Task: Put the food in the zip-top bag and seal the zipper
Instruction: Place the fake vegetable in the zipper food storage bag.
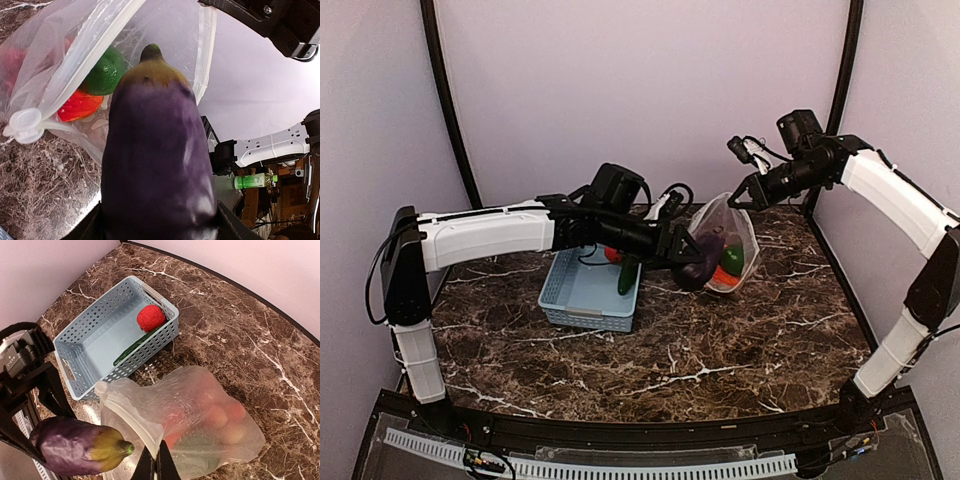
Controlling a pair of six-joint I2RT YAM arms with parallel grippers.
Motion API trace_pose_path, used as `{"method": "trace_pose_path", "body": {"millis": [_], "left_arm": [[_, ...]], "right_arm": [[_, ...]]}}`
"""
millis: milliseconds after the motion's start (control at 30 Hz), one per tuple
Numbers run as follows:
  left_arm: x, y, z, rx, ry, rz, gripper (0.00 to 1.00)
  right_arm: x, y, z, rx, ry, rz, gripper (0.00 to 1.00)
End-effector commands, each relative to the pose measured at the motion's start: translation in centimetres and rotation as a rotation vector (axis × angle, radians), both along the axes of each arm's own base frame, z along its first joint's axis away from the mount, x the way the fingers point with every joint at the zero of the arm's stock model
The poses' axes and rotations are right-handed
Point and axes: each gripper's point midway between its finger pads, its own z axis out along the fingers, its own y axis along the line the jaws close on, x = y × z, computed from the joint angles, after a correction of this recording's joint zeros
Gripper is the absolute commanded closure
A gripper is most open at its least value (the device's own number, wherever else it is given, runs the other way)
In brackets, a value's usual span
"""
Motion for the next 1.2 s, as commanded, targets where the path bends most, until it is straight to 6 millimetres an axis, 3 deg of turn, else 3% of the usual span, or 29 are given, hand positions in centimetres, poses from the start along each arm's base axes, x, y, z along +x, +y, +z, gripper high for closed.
{"method": "trace_pose_path", "body": {"millis": [0,133,233,500,900,1100,1167], "left_arm": [[0.2,0.5,0.4,0.009,0.034,0.043,0.57],[0.3,0.2,-0.1,-0.035,0.100,0.072,0.57],[0.5,-0.3,-0.7,-0.054,0.151,0.093,0.57],[1.4,-1.3,-3.1,-0.064,0.276,0.161,0.57],[5.2,-1.1,-4.6,-0.161,0.330,0.412,0.52],[7.2,-1.2,-4.3,-0.189,0.325,0.514,0.43],[7.4,-1.3,-3.8,-0.187,0.306,0.514,0.33]], "right_arm": [[-2.2,1.1,1.7,0.082,-0.031,0.075,1.00],[-3.4,1.5,-0.8,0.071,0.018,0.111,1.00],[-4.0,1.6,-1.5,0.077,0.040,0.127,1.00],[-5.0,2.1,-1.4,0.115,0.050,0.168,1.00],[-6.6,3.9,-1.7,0.144,0.070,0.239,1.00],[-6.5,4.0,-0.8,0.146,0.048,0.237,1.00],[-6.5,3.8,-0.1,0.147,0.022,0.231,1.00]]}}
